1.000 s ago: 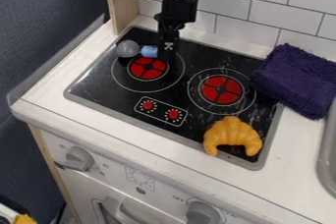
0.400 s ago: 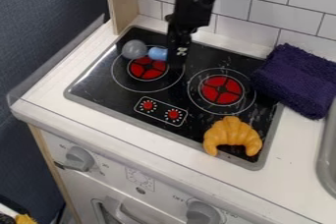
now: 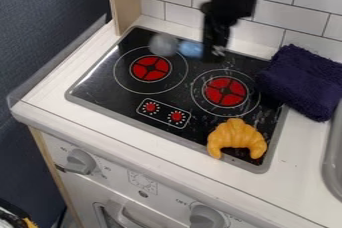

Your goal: Mover el objeto azul al margen derecho del calentador

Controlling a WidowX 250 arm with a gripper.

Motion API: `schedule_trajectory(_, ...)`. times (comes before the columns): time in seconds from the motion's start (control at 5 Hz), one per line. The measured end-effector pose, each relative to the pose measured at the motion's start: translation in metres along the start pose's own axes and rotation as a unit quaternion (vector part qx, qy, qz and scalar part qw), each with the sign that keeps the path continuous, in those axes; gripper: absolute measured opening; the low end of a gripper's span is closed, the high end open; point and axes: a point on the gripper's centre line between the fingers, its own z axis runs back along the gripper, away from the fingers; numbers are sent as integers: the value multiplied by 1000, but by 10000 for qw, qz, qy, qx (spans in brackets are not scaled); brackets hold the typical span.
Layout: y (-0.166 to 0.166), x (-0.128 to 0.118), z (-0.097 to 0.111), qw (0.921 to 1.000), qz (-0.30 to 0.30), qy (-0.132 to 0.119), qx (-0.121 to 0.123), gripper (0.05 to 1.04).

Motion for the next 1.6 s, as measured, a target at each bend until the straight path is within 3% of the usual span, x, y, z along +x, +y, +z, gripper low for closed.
schedule_trajectory(0.2,-28,38,-9,9979,-631,83,97,410)
schedule_trajectory(0.4,-47,51,-33,9953,-943,196,-25,409)
schedule_trajectory(0.6,-61,59,-54,9920,-1214,355,-32,409)
schedule_trajectory(0.8,-62,62,-56,9921,-1206,346,-14,409)
schedule_trajectory(1.0,-63,63,-57,9920,-1220,324,-49,480)
schedule_trajectory(1.2,-65,61,-56,9934,-1095,331,-126,783)
schedule_trajectory(1.4,-65,60,-47,9942,-1054,126,-171,999)
schedule_trajectory(1.6,-65,58,-25,9948,-1012,-38,-94,1004)
